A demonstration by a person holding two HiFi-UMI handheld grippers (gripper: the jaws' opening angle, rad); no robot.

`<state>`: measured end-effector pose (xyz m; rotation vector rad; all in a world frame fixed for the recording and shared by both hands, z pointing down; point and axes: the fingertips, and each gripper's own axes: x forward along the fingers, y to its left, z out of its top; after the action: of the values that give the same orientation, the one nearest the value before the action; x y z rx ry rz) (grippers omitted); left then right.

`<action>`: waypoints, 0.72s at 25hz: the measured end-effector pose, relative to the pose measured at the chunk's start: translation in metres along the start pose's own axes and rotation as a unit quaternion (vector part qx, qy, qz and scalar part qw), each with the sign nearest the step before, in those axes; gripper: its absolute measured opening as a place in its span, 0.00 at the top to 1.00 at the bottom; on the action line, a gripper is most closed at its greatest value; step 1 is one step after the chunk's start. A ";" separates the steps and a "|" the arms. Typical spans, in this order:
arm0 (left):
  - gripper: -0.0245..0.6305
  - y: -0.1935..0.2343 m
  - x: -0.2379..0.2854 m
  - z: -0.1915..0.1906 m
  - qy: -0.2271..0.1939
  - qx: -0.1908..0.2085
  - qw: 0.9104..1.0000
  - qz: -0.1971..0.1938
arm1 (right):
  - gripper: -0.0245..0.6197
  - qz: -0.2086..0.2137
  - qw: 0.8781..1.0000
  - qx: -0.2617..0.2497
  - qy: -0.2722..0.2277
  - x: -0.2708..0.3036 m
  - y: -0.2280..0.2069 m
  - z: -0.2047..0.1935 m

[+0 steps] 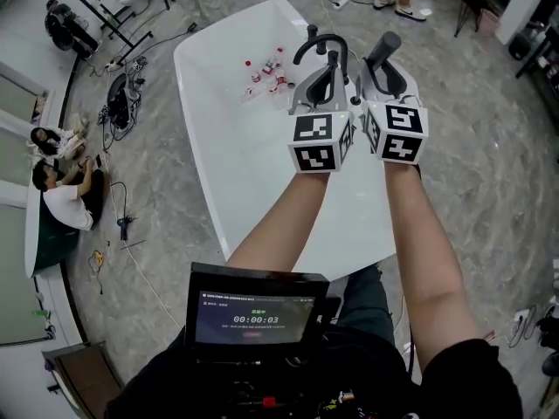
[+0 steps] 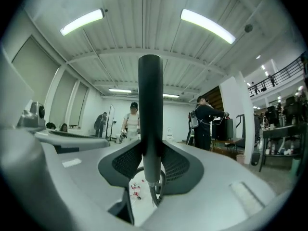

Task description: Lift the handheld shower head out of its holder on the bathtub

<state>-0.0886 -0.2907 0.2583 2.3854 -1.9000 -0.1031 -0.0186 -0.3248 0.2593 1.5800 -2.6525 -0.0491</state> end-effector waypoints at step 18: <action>0.96 -0.062 -0.202 0.164 -0.104 0.026 0.992 -0.064 | 0.73 0.062 0.975 -0.028 -0.210 -0.227 0.107 0.227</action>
<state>-0.0919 -0.0851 0.0880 2.6241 -1.8494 -0.3274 -0.0194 -0.0743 0.0320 1.5239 -3.0203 -0.5019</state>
